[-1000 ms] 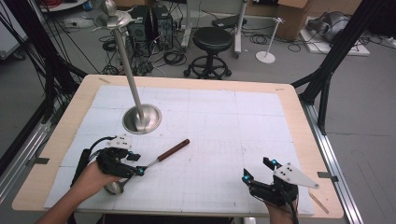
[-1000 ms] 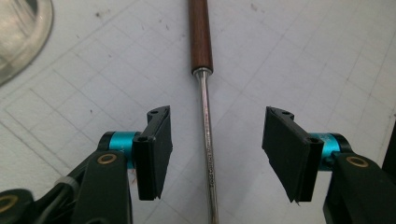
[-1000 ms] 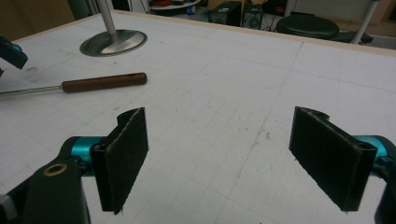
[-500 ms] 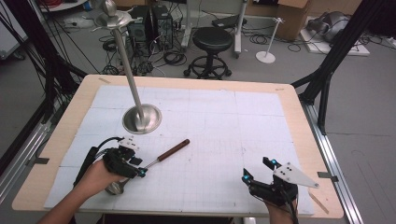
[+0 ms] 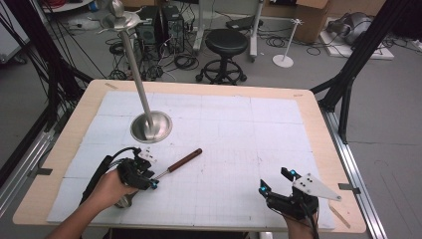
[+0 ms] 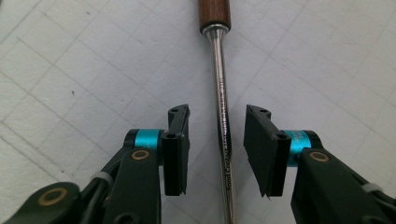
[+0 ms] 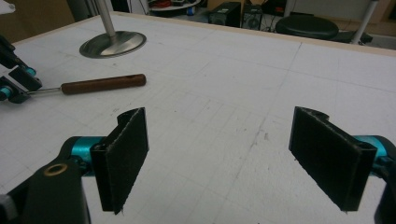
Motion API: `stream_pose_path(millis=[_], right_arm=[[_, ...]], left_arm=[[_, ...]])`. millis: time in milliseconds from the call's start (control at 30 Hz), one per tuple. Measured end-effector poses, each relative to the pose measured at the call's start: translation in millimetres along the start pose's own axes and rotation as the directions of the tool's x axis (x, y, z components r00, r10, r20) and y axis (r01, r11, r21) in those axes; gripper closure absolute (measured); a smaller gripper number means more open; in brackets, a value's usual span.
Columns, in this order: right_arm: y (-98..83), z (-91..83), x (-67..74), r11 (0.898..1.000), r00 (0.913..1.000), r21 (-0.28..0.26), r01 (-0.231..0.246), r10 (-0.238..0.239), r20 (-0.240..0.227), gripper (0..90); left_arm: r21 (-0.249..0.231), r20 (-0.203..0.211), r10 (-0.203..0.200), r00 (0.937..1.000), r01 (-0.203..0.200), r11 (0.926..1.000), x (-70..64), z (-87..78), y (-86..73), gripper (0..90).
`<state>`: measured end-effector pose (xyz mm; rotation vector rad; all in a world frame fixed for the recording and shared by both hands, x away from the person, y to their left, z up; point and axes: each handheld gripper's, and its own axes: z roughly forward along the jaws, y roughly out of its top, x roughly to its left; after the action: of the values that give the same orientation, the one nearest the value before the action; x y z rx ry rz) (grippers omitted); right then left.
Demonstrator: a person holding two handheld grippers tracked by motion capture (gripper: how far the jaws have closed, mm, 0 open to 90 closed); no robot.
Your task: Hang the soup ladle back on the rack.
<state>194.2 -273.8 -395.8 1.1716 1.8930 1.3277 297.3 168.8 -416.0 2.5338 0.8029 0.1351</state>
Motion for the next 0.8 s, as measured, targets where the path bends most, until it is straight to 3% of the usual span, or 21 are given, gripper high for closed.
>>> stream_pose_path(millis=[267, 400, 800], right_arm=[[0.2, -0.2, 0.1, 1.0, 1.0, 0.0, -0.004, 0.004, 0.002, 18.6], [0.2, 0.1, -0.1, 1.0, 1.0, 0.0, 0.001, -0.001, 0.002, 18.7], [0.4, 0.3, 0.3, 1.0, 1.0, 0.002, 0.002, -0.002, 0.002, 18.8]], left_arm=[[0.004, -0.04, 0.009, 0.9992, -0.009, 1.0, -4.7, 0.5, 0.6, 70.1], [0.01, -0.032, 0.025, 0.9992, -0.025, 0.9996, -7.5, 0.5, 1.1, 76.1], [0.036, -0.007, -0.027, 0.9996, 0.027, 0.999, -4.5, 1.1, 4.2, 83.0]])
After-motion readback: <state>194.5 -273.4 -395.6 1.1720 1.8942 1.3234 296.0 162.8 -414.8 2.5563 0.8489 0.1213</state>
